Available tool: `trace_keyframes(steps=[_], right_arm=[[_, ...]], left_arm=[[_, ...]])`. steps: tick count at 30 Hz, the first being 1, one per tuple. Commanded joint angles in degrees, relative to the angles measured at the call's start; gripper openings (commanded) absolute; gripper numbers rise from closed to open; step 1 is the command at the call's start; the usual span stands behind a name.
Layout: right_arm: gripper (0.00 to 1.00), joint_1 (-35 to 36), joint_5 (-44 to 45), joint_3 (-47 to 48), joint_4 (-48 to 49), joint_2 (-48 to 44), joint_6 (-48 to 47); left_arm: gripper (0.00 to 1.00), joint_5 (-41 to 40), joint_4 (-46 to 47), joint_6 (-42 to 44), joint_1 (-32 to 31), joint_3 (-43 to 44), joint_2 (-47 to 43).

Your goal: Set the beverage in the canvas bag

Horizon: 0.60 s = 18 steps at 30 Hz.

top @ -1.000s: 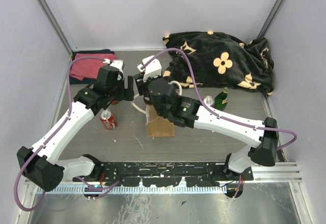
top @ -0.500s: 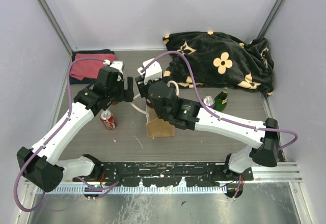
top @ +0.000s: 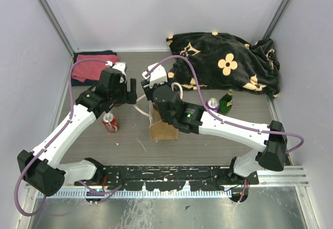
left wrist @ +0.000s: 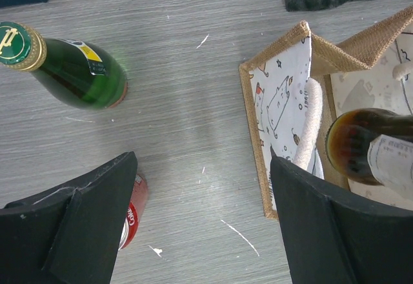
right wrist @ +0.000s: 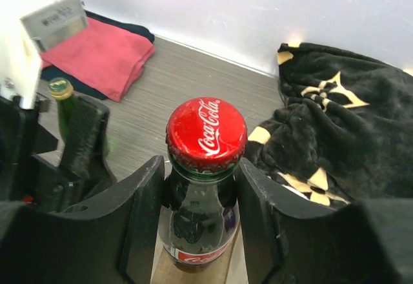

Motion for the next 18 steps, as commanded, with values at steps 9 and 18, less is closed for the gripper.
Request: trace_keyframes(steps=[9,18], right_arm=[[0.01,-8.4,-5.2,-2.8,10.1,-3.2,6.5],[0.01,-9.9,-8.9,-2.8,11.0,1.0,8.3]], left_arm=[[0.91,0.7,1.1,-0.1,0.3,-0.1,0.7],[0.91,1.0,1.9,-0.3,0.3,-0.5,1.8]])
